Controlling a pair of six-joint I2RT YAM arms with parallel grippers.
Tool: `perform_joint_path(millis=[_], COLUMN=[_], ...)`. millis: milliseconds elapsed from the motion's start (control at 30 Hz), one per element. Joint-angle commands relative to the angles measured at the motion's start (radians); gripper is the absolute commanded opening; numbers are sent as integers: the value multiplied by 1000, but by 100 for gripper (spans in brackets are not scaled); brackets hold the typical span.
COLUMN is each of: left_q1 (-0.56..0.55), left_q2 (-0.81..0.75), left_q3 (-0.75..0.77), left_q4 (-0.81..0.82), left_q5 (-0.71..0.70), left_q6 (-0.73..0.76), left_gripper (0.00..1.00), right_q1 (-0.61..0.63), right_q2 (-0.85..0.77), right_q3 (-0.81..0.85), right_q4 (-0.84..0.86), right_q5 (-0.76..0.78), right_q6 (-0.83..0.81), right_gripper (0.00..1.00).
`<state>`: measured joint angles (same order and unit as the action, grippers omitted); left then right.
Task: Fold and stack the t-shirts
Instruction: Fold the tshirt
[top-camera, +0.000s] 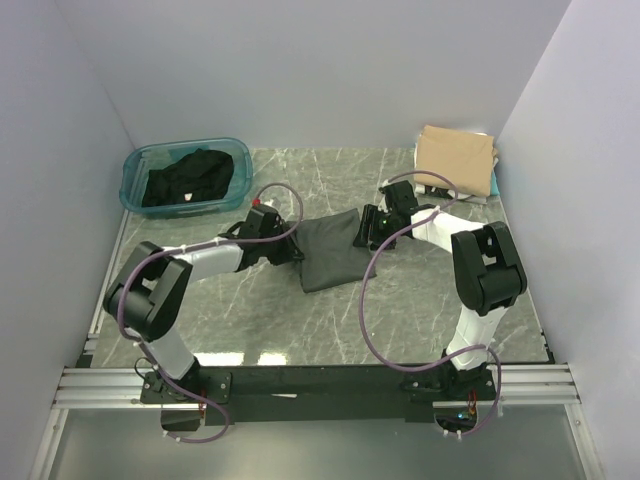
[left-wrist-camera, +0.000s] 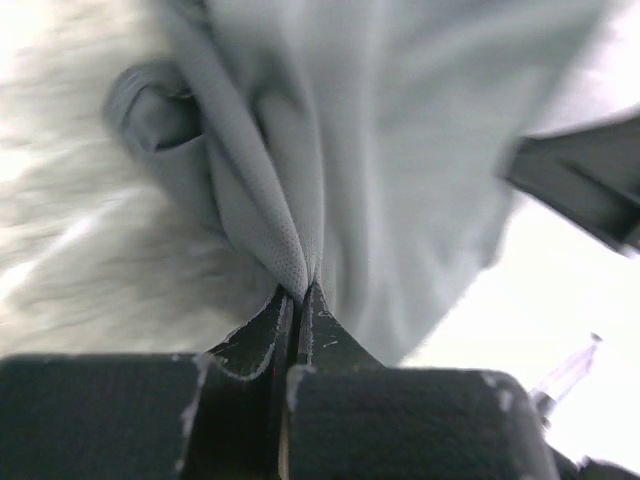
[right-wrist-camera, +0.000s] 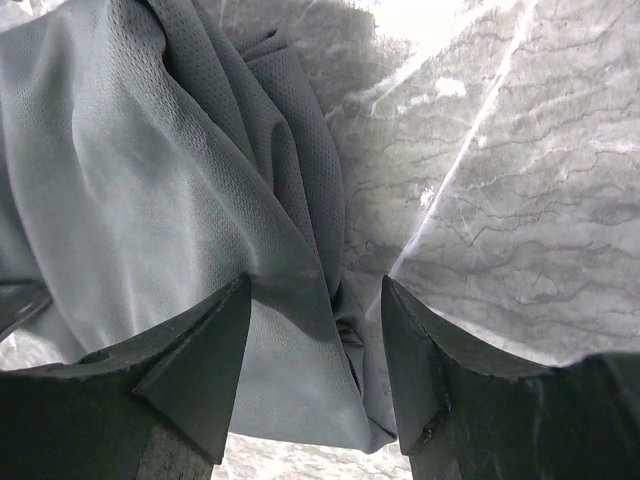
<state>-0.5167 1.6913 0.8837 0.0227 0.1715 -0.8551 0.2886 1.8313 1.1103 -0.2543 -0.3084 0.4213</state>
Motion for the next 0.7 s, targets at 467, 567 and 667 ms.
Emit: perform_joint_path(millis=[467, 567, 667], left_q1=[50, 50, 50], left_q2=[59, 42, 34], left_q3=[-250, -252, -242], left_q4=[491, 422, 359], left_q5=[205, 148, 86], left_q6=[-128, -110, -102], left_gripper=[1, 1, 1], right_q1=[3, 4, 7], right_q2=[-56, -56, -53], right_q3=[-15, -1, 6], right_q4=[9, 1, 1], right_q5=[-3, -4, -27], right_q6=[-13, -32, -55], right_gripper=[62, 62, 62])
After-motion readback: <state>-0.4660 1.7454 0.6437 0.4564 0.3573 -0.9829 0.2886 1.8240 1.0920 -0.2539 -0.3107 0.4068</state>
